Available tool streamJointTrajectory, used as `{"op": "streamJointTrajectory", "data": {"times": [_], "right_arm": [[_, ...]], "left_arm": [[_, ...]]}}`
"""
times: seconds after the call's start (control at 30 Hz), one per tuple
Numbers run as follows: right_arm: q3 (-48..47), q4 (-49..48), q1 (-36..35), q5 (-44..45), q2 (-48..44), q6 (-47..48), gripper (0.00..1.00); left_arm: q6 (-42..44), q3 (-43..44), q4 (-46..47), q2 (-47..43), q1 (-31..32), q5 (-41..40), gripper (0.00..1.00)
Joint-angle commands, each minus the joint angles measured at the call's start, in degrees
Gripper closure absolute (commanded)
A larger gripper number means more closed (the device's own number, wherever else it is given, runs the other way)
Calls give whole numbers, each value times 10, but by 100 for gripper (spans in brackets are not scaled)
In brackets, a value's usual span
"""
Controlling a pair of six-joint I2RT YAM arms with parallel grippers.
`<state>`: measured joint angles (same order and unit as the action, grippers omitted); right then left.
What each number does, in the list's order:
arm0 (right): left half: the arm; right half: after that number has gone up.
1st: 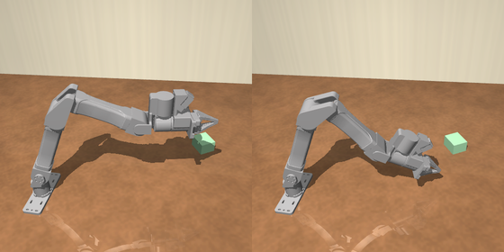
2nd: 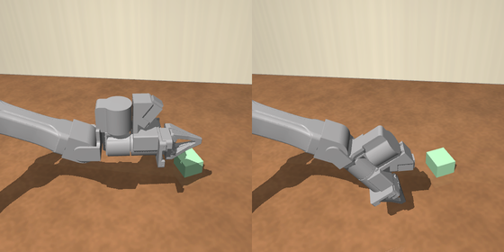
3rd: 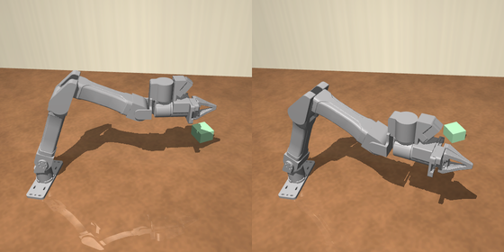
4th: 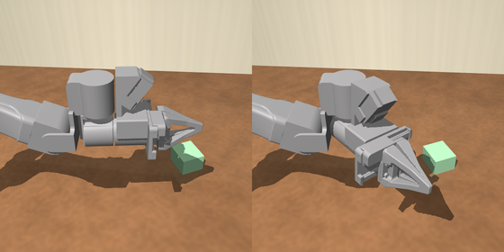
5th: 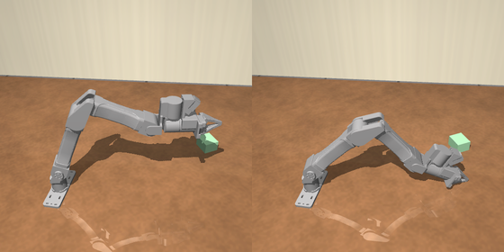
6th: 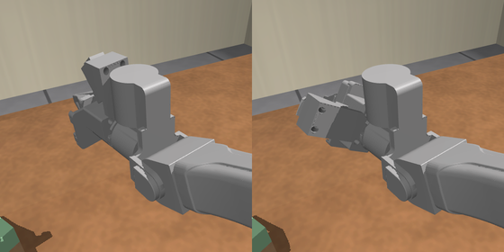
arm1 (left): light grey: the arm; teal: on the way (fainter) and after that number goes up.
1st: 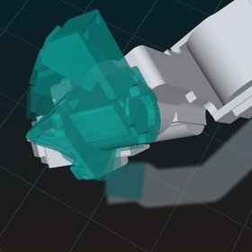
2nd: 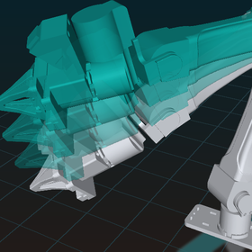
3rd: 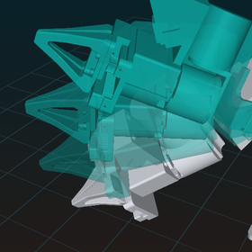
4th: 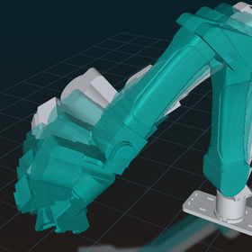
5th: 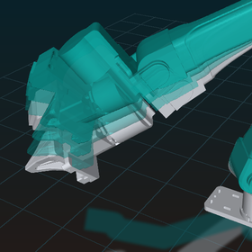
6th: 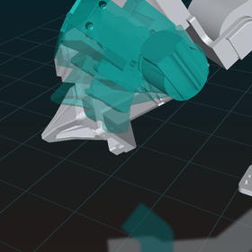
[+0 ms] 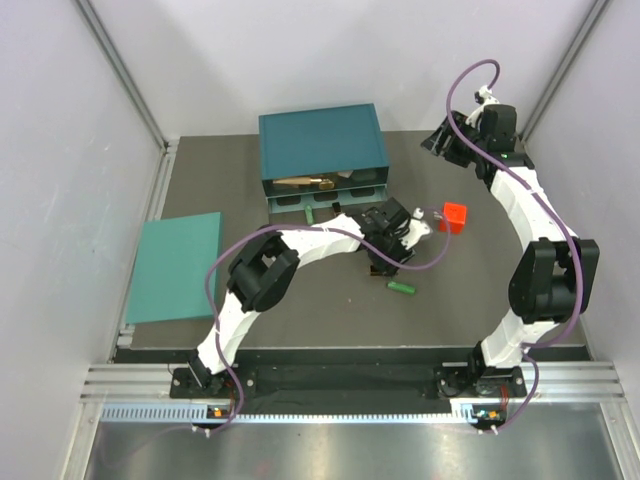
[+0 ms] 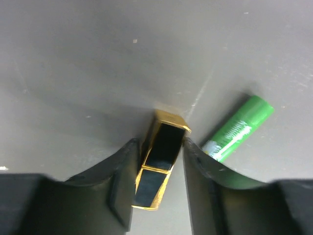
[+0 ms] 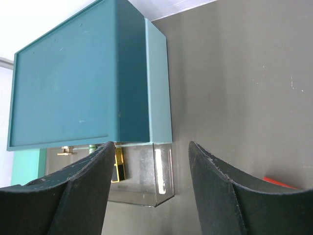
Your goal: Organize the makeup
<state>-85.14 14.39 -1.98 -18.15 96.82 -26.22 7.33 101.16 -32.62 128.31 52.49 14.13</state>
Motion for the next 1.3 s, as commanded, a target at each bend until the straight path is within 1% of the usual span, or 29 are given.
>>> {"op": "streamJointTrajectory", "data": {"times": [0.0, 0.03, 0.07, 0.13, 0.27, 0.33, 0.37, 0.43, 0.5, 0.53, 0.57, 0.63, 0.73, 0.93, 1.03, 1.1, 1.17, 1.27], "right_arm": [[0, -31, 7, -11, -26, -4, 38], [1, -31, 7, -11, -26, -5, 38], [0, -31, 7, -12, -28, -6, 38], [2, -31, 8, -13, -29, -6, 38], [9, -31, 8, -11, -37, -4, 38], [12, -31, 8, -11, -39, -4, 38], [15, -30, 8, -10, -43, -3, 38], [16, -31, 8, -9, -44, -2, 38], [16, -28, 7, -9, -45, -2, 38], [16, -27, 7, -10, -44, -2, 38], [17, -26, 7, -10, -45, -1, 38], [23, -26, 8, -11, -46, 0, 38], [34, -30, 7, -11, -51, 2, 38], [70, -38, 8, -14, -64, 1, 38], [86, -38, 7, -19, -68, 3, 38], [96, -37, 7, -22, -73, 7, 38], [107, -24, 4, -23, -81, 16, 38], [123, 4, -7, -9, -99, 47, 38]], "left_arm": [[-7, -12, -6, 4, 2, -43, 60], [-7, -14, -3, 1, 2, -48, 69], [-8, -18, 3, 0, 2, -55, 75], [-9, -18, 6, -5, 2, -58, 84], [-12, -6, 7, -25, 2, -68, 93], [-9, -6, 9, -46, 2, -69, 99], [-10, -7, 12, -54, 2, -70, 100], [-13, -5, 14, -76, 2, -77, 100], [-28, 3, 13, -89, 2, -89, 100], [-37, 8, 12, -100, 1, -111, 100], [-56, 14, 12, -106, -1, -118, 100], [-69, 24, 7, -121, -8, -120, 100], [-72, 29, 13, -142, -19, -134, 100], [-66, 25, 28, -169, -37, -211, 100], [-72, 23, 34, -172, -58, -240, 100], [-95, 17, 35, -171, -84, -242, 100], [-114, 14, 33, -170, -109, -226, 100], [-118, 12, 31, -157, -130, -212, 100]]}}
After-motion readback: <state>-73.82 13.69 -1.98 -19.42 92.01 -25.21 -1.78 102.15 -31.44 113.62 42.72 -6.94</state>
